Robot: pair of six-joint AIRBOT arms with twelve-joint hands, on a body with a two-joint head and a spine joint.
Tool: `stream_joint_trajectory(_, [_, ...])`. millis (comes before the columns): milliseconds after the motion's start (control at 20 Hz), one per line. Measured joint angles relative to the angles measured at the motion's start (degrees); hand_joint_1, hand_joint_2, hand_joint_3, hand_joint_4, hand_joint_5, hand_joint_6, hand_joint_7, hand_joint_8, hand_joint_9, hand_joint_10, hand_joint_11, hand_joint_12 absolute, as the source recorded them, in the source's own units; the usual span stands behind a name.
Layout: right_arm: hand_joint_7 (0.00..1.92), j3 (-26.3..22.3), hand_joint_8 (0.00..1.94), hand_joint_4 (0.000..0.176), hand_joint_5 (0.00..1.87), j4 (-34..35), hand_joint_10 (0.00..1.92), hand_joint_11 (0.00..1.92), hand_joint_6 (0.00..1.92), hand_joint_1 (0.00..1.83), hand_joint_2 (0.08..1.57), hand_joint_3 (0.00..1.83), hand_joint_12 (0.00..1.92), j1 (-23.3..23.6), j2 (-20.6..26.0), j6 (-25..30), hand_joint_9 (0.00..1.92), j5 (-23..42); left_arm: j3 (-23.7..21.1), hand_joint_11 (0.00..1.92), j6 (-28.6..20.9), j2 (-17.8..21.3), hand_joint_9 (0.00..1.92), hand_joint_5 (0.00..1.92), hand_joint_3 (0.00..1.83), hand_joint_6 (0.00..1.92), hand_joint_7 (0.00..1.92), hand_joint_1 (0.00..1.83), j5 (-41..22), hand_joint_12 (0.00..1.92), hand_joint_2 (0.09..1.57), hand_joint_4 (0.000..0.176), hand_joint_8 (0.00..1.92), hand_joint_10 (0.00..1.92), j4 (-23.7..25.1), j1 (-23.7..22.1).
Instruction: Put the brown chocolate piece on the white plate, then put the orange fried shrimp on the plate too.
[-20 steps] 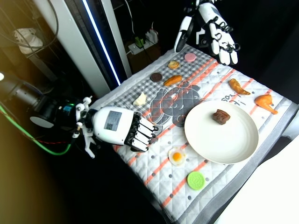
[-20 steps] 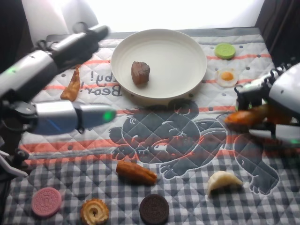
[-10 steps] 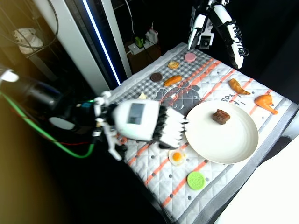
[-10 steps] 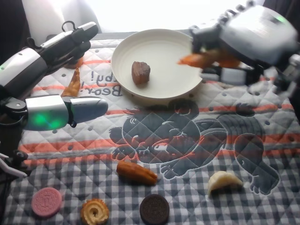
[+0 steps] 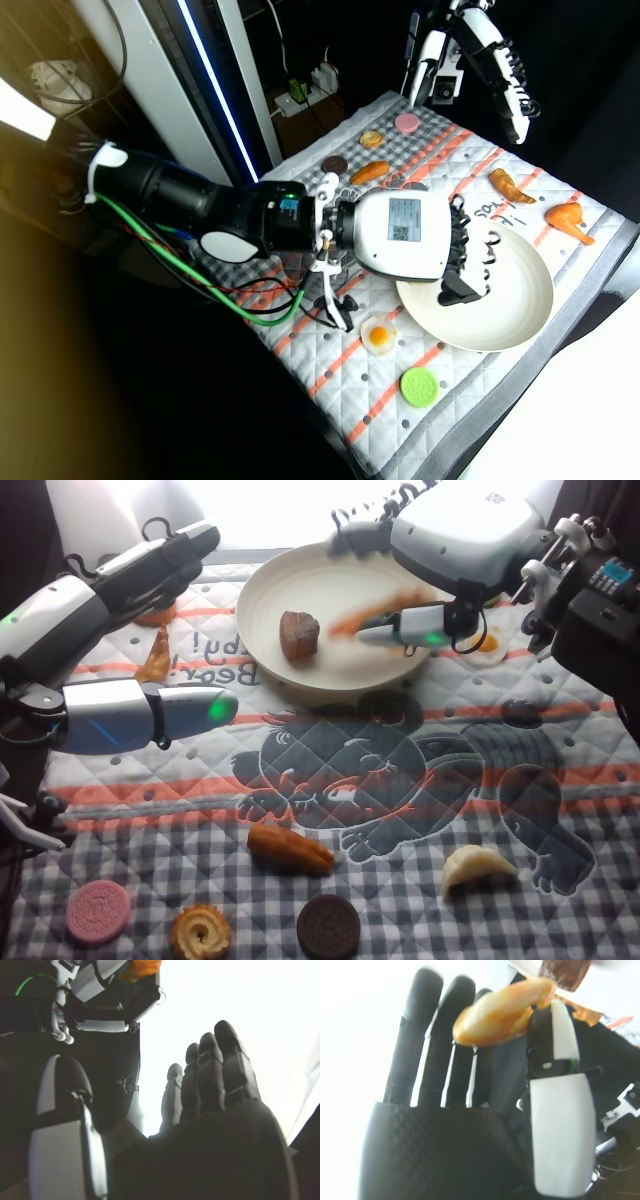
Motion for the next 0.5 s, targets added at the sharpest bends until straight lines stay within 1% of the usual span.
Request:
stream_joint_trajectory(50, [0.22,-1.6,0.00,0.116,0.00,0.1,0.03,0.00,0.00,0.50,0.86,0.00,1.11,0.0,0.4,-2.3,0.31,0.5,0.0,0.00,-0.8,0.1,0.16,0.13,0.00,0.00,0.17,0.88,-0.3,0.66,0.95,0.125,0.00,0.00,-0.2,0.0])
stream_joint_trajectory(100, [0.20,-3.4,0.00,0.119,0.00,0.0,0.01,0.00,0.00,0.48,0.89,0.01,1.03,0.0,1.2,-4.1,0.27,0.6,0.0,0.00,-1.3,0.4,0.15,0.13,0.00,0.00,0.16,0.86,-0.9,0.59,0.95,0.110,0.00,0.00,-0.2,0.4])
stream_joint_trajectory(150, [0.20,-4.8,0.00,0.127,0.00,-0.8,0.01,0.00,0.00,0.49,0.89,0.00,0.91,0.0,1.9,-4.7,0.24,0.8,0.0,0.00,-1.9,0.7,0.14,0.13,0.00,0.00,0.15,0.86,-1.3,0.53,0.96,0.101,0.00,0.00,-0.1,0.6])
stream_joint_trajectory(200, [0.20,-6.4,0.00,0.127,0.00,-1.7,0.01,0.00,0.00,0.49,0.89,0.00,0.91,-0.4,3.1,-5.4,0.24,1.5,0.0,0.00,-2.5,1.4,0.14,0.13,0.00,0.00,0.15,0.86,-1.7,0.53,0.96,0.101,0.00,0.00,0.0,0.9])
stream_joint_trajectory(250, [0.21,-8.2,0.00,0.112,0.00,-1.4,0.01,0.00,0.00,0.50,0.90,0.00,0.64,-1.8,5.1,-5.5,0.20,3.8,0.0,0.00,-3.7,2.3,0.17,0.15,0.00,0.00,0.17,0.84,-2.8,0.63,0.95,0.087,0.00,0.01,-0.1,1.2])
stream_joint_trajectory(300, [0.19,-9.9,0.00,0.128,0.00,-0.5,0.02,0.00,0.00,0.44,0.91,0.00,0.39,-3.8,7.6,-5.6,0.14,5.9,0.0,0.00,-4.8,3.2,0.18,0.13,0.00,0.00,0.17,0.81,-4.2,0.70,0.94,0.097,0.00,0.01,-0.3,1.6])
stream_joint_trajectory(350, [0.19,-11.3,0.00,0.140,0.00,0.8,0.01,0.00,0.00,0.40,0.92,0.00,0.26,-6.2,10.1,-5.6,0.12,8.2,0.0,0.00,-6.0,3.9,0.18,0.12,0.00,0.00,0.18,0.80,-6.1,0.71,0.94,0.104,0.00,0.01,-0.7,2.3])
stream_joint_trajectory(400, [0.20,-12.8,0.01,0.148,0.00,2.3,0.01,0.00,0.00,0.39,0.91,0.00,0.23,-8.5,12.2,-5.8,0.11,9.9,0.0,0.00,-7.2,4.3,0.17,0.13,0.00,0.00,0.19,0.82,-7.3,0.66,0.93,0.119,0.00,0.00,-1.0,2.8])
stream_joint_trajectory(450, [0.22,-14.9,0.00,0.135,0.01,4.1,0.01,0.00,0.00,0.42,0.92,0.00,0.29,-11.1,14.8,-5.8,0.12,12.5,0.0,0.00,-8.7,4.4,0.15,0.13,0.00,0.00,0.19,0.84,-9.2,0.54,0.93,0.127,0.00,0.01,-0.9,3.6])
stream_joint_trajectory(500, [0.24,-16.5,0.01,0.134,0.03,4.9,0.00,0.00,0.00,0.48,0.92,0.00,0.12,-13.2,16.4,-5.8,0.12,14.9,-0.2,0.00,-9.7,4.6,0.13,0.12,0.00,0.00,0.18,0.85,-10.1,0.35,0.94,0.135,0.00,0.01,-0.4,4.2])
